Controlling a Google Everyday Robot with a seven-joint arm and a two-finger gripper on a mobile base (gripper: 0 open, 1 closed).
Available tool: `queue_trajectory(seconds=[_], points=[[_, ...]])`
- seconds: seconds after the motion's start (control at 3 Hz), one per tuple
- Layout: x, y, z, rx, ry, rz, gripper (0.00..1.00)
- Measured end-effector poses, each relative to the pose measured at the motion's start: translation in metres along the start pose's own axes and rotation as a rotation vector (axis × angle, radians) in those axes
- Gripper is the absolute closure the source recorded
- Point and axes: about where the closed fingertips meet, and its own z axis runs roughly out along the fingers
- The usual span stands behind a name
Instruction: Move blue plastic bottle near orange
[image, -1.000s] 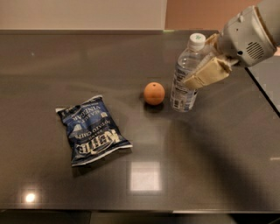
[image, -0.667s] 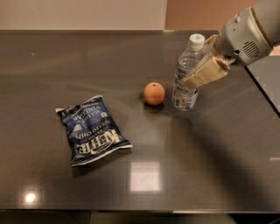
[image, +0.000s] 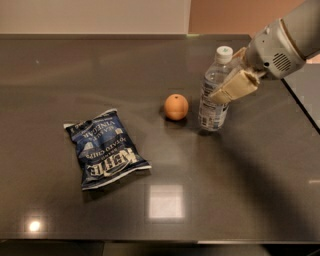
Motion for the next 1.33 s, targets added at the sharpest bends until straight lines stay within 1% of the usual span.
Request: queue_trajectory(seconds=[0.67,1.0,1.33], points=[[0.001,-0.002,0.017,-0.045,-0.027,0.038,1.00],[0.000,-0.002,0.023,-0.061,-0.037,0.041,1.00],[-0.003,-0.002,0.029,-0.074,-0.043,0.039,0.84]])
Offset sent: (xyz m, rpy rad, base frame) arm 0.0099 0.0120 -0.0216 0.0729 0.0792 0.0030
